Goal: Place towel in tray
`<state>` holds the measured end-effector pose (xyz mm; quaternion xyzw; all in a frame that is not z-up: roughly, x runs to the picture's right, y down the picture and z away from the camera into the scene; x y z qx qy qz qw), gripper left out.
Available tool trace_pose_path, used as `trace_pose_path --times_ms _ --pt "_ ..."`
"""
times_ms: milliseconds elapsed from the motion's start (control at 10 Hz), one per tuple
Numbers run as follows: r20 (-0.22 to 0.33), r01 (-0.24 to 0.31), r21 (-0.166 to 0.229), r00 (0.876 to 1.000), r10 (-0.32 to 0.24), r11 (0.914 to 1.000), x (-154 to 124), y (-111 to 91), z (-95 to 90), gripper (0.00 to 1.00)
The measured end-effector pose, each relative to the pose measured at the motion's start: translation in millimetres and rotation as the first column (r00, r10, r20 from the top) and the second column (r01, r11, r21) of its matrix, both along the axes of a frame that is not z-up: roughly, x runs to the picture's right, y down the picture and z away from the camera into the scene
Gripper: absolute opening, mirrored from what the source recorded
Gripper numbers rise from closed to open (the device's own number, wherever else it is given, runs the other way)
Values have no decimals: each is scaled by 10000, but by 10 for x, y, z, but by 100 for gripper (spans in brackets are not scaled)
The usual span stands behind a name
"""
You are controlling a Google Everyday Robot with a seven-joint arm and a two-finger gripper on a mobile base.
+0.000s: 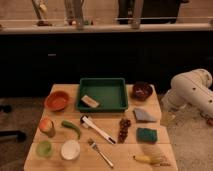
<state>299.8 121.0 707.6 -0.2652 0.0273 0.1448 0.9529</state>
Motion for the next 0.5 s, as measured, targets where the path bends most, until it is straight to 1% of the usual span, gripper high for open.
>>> trace_pose_path --times_ms 300,500 --pt "70 105 -33 9999 -105 9999 -79 63 188 80" --pt "99 215 -155 9997 -213 9996 -153 101 379 80"
